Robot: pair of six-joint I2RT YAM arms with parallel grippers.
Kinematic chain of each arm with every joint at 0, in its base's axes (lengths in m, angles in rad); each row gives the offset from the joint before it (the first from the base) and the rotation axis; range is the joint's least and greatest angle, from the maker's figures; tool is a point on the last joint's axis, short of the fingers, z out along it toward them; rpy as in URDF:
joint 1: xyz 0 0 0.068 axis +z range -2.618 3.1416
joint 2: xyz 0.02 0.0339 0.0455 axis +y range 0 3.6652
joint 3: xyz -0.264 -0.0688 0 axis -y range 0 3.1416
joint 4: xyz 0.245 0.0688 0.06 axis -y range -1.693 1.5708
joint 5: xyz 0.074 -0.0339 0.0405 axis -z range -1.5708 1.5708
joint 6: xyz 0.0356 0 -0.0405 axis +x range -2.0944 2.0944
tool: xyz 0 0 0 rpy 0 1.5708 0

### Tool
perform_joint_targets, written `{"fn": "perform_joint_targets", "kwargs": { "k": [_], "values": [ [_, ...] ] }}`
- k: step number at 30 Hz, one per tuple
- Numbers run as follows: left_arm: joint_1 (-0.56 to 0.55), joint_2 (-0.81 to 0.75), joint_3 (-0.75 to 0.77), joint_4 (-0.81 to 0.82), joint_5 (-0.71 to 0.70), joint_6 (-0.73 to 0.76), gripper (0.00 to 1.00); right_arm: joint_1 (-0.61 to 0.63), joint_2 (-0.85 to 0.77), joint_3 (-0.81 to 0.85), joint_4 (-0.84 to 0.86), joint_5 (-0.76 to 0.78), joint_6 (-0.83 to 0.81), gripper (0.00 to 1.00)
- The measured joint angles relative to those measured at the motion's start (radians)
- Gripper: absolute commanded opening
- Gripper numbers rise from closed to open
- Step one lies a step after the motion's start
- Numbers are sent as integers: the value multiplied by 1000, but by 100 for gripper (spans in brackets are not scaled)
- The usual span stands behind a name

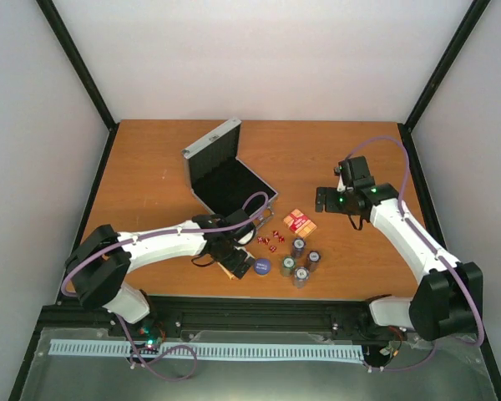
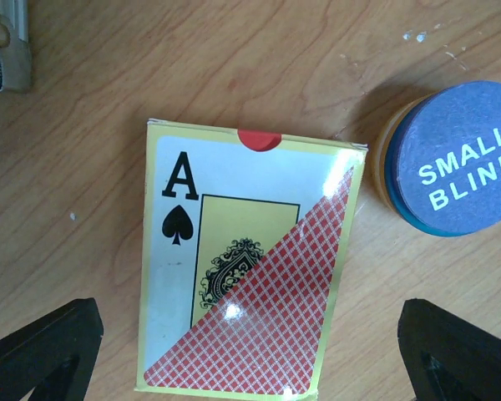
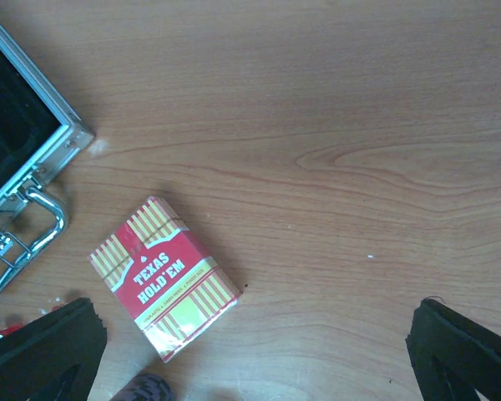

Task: Pack up texas hold em set

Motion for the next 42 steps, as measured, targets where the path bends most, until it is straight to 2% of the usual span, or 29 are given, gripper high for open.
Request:
{"fn": "perform_joint_targets", "kwargs": {
  "k": [8, 23, 33, 37, 40, 42],
  "values": [
    [0, -10, 0, -5, -3, 1, 100, 0, -83, -1, 11, 6, 8, 100],
    [0, -9, 0, -5, 17, 3, 100, 0, -64, -48, 3, -17, -29, 100],
    [0, 93, 0, 2, -30, -4, 99, 0, -55, -68, 19, -61, -29, 100],
    [0, 113, 5, 8, -47, -6, 92, 0, -51, -68, 24, -75, -30, 100],
    [0, 116, 8, 13, -48, -8, 83, 0, -49, -68, 26, -79, -31, 100],
    [0, 116, 8, 15, -49, -8, 82, 0, -45, -68, 29, -80, -31, 100]
  ]
}}
